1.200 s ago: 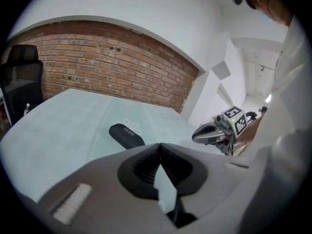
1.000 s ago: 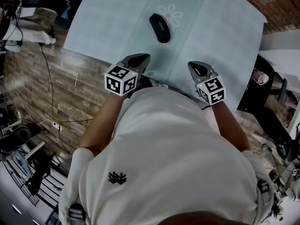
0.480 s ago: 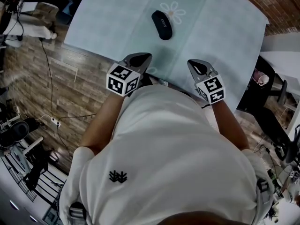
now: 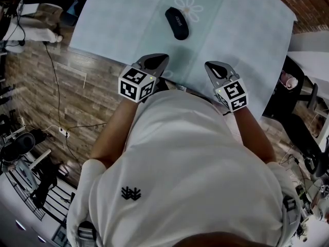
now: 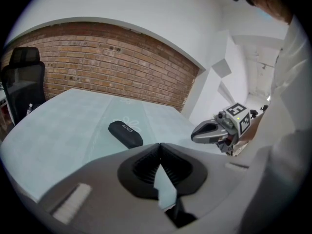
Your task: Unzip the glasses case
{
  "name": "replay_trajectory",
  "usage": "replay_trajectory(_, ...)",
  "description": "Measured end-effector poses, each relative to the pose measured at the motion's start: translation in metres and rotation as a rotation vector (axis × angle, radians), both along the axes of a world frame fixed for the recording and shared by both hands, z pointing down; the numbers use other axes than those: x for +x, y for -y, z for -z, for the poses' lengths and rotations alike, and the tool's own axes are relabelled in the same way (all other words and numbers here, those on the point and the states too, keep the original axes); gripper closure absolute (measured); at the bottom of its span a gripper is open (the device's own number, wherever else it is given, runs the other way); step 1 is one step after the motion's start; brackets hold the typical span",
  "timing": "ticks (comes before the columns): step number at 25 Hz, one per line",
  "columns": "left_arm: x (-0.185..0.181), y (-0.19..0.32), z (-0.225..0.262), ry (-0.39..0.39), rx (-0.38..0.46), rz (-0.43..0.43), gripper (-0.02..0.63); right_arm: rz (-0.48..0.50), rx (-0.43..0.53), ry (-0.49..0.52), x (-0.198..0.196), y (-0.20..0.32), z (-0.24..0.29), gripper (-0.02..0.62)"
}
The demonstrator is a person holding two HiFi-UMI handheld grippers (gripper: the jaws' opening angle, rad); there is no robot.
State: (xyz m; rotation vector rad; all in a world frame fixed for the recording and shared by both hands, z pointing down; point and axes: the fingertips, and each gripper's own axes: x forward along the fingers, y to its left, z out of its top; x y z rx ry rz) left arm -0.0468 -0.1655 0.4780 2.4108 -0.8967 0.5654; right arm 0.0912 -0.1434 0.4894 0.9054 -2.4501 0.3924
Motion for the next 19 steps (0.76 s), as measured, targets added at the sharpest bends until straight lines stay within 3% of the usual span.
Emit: replay_trajectory(19,0.005,0.017,-0.008,-0.006,-0.022,-0.007,0.551,0.007,-0.010,-0.028,0.000,0.009,-0.010,0.594)
